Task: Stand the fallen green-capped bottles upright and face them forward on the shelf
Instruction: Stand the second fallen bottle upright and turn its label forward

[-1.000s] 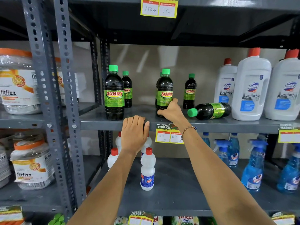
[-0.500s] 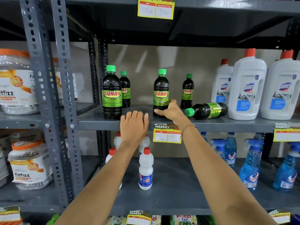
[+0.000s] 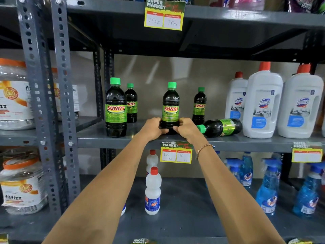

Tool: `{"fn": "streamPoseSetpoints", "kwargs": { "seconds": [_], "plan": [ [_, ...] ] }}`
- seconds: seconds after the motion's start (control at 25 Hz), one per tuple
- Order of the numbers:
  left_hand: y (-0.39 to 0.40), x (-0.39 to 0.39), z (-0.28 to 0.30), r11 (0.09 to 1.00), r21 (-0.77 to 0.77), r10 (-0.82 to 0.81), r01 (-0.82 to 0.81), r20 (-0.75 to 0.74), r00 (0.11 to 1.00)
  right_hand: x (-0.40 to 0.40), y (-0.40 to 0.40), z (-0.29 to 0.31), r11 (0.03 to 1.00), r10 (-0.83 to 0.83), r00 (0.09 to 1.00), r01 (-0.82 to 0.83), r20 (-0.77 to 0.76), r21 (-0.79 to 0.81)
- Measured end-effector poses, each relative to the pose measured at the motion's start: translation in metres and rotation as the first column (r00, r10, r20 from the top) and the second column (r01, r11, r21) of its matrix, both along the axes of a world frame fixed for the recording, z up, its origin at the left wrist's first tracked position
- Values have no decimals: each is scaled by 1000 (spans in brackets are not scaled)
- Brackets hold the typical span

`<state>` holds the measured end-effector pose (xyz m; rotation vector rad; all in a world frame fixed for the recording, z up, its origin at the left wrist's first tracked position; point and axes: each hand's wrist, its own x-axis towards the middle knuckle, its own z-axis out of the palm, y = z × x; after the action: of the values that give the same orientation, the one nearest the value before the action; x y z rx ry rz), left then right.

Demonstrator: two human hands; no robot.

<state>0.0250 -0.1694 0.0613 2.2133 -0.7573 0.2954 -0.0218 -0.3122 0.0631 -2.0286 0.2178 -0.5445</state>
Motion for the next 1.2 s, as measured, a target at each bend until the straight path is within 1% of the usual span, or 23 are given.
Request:
{"fn": "streamPoseSetpoints", "kwargs": {
  "seconds": [0.2, 0.32, 0.4, 0.6, 0.8, 0.96, 1.12, 1.2],
  "plan": [
    [5, -11, -2, 995, -93, -27, 28, 11, 1000, -9, -1, -1, 999, 29, 1000, -30, -6, -35],
    [10, -18, -5, 991, -130, -15, 24, 71, 997, -21, -2, -1, 996, 72, 997, -72, -4, -56],
    [13, -23, -7, 985, -170, -23, 38, 90, 996, -29, -3, -1, 994, 94, 996, -94, -7, -46],
    [20, -39, -10, 965, -253, -54, 70, 73, 996, -45, -2, -2, 987, 162, 987, -162, 4, -16],
    [26, -44, -15, 958, -277, -52, 76, 92, 994, -53, 1, -1, 980, 199, 980, -198, 5, -26],
    [27, -47, -19, 946, -311, -50, 93, 141, 989, -54, -2, -2, 974, 225, 974, -225, 7, -26],
    [29, -48, -20, 940, -321, -75, 117, 141, 987, -58, -1, -1, 968, 248, 969, -248, -2, -25],
    [29, -50, -21, 930, -349, -75, 113, 121, 990, -61, -1, -1, 967, 249, 968, -249, -12, -58]
  ]
}}
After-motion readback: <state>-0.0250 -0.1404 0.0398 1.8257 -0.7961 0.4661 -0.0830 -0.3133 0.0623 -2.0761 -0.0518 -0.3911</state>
